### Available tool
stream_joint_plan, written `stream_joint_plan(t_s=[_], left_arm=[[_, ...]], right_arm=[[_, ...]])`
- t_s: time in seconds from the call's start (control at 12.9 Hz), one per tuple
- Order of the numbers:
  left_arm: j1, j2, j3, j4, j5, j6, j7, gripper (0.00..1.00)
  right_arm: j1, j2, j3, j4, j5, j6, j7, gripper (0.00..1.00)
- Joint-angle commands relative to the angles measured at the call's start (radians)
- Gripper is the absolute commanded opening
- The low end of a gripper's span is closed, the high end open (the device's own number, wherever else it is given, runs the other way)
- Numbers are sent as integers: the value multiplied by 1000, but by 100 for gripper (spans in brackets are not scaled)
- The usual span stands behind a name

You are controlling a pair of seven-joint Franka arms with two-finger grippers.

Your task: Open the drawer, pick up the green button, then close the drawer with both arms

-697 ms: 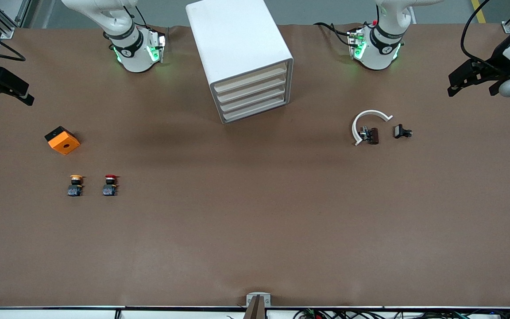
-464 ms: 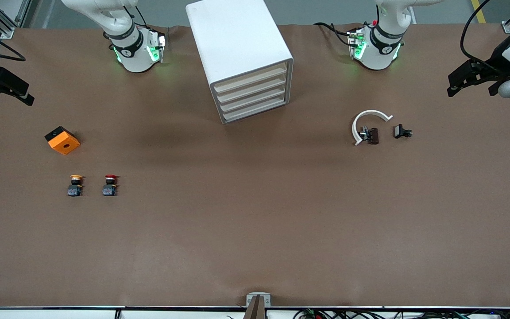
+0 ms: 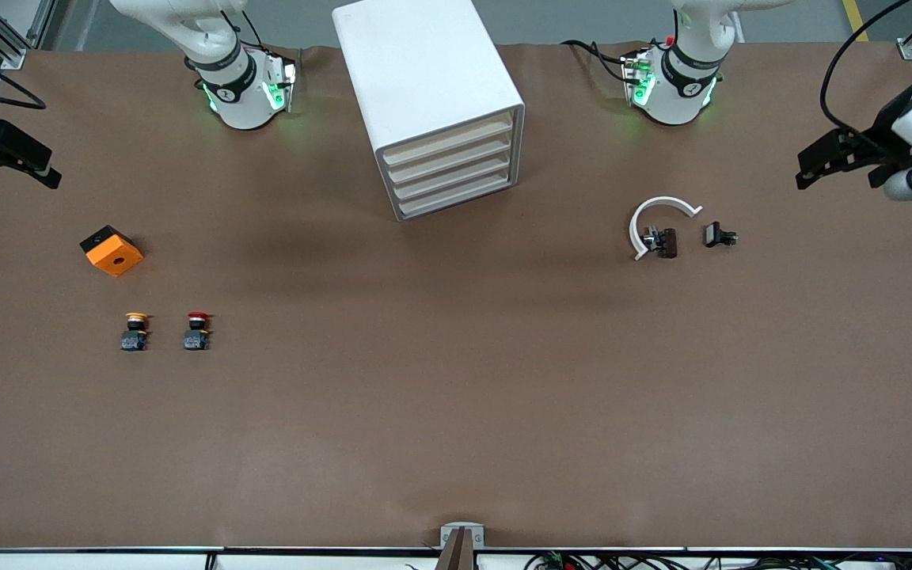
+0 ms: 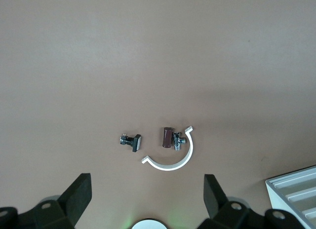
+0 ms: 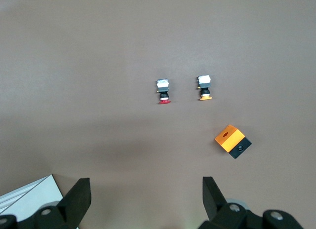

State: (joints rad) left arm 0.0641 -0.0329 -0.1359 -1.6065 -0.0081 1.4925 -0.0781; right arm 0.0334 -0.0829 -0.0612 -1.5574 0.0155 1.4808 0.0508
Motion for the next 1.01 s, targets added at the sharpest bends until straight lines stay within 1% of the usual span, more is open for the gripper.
stream_joint_plan(t_s=[0.0,0.08,0.23,0.39,0.46,0.54,0.77,0.93], left_arm=[[-9,108,-5,45,-12,-6,0,100],[-7,142,-7,42,-21,3,-18,100],[-9,218,-8,37,-81,14,-77,100],[-29,303,-13,34,-89,15,-115,100],[-47,344,-14,34,-92,17,-168,100],[-78,378,-14,34,-92,31,-239,100],[-193,461,-14,33,-92,64,-615,100],[-257,511,-14,42,-113,74,-817,100]], right_arm=[[-4,-31,1,-30,9,7,12,100],[-4,-31,1,-30,9,7,12,100],[-4,-32,1,-35,9,7,12,100],[-4,-32,0,-35,9,7,12,100],[-4,-32,0,-35,9,7,12,100],[-4,-32,0,-35,9,7,12,100],[-4,-32,0,-35,9,7,12,100],[-4,-32,0,-35,9,7,12,100]])
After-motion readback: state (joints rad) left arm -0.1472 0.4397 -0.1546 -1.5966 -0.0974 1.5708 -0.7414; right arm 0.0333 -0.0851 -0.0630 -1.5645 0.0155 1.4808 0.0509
